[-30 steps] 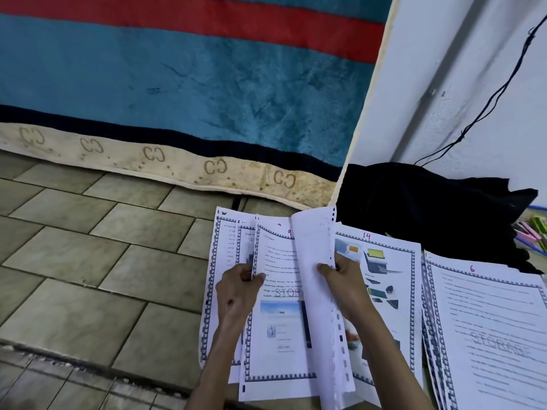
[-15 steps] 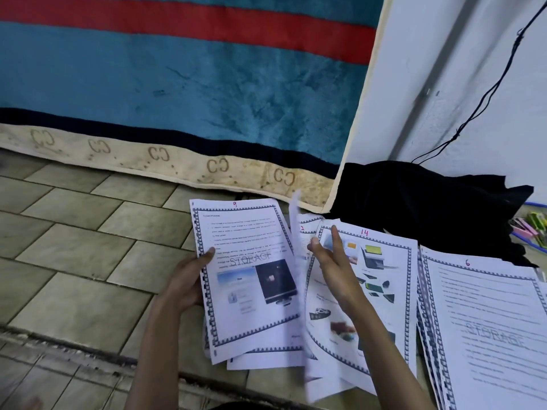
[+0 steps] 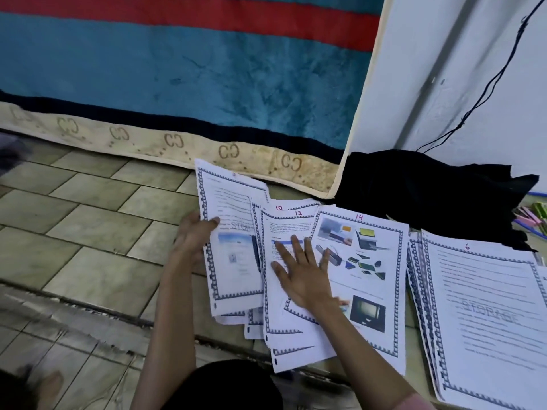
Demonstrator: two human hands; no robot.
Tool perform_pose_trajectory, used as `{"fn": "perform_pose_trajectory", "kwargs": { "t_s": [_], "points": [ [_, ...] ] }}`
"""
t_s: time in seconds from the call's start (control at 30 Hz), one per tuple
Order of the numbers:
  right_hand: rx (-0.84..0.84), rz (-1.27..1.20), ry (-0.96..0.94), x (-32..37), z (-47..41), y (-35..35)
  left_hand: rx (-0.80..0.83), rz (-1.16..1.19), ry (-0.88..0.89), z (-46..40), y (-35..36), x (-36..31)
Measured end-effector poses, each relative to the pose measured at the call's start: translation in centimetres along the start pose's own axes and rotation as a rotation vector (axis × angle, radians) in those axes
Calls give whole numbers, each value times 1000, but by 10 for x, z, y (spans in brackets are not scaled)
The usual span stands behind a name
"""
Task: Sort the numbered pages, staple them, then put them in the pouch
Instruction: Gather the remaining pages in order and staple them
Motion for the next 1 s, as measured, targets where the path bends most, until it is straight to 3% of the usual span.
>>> {"fn": "perform_pose_trajectory", "kwargs": {
  "t_s": [0.13,0.2,0.27,0.33,0.4,0.47,0.5,0.63,0.8,1.0],
  "points": [
    [29,24,-1,0,1,1,-124,-157,210,17,-2,-56],
    [73,-22,-9,0,1,-5,-104,-202,347,33,5,-92],
    [82,-217,-22,-2,1,-18,-32,-175,473,53,16,-123],
    [-72,-482,-12,-13,7,-44,61,-103,562,72,28,-145],
    [-303,-563,104,-44,18,-71,139,-40,607,84,40,-156],
    [-419,-435,345,-88,35,-91,225,24,595,91,54,-158],
    [-395,-346,477,-111,44,-97,262,56,579,90,61,-154],
    [-114,-187,823,-177,79,-94,364,98,436,72,105,-117],
    [-210,-120,730,-189,93,-82,499,-53,207,50,161,-37],
    [-225,-26,641,-188,97,-83,583,-219,19,39,177,30]
  ]
}}
Point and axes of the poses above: each hand's wrist, its own z-axis away from the middle knuckle, its own y-axis out of the palm, x = y × z, the point moved 4 cm from there along -z, towards the middle knuckle, and after that the axes turned 9 degrees about y, right-handed, at the moved point
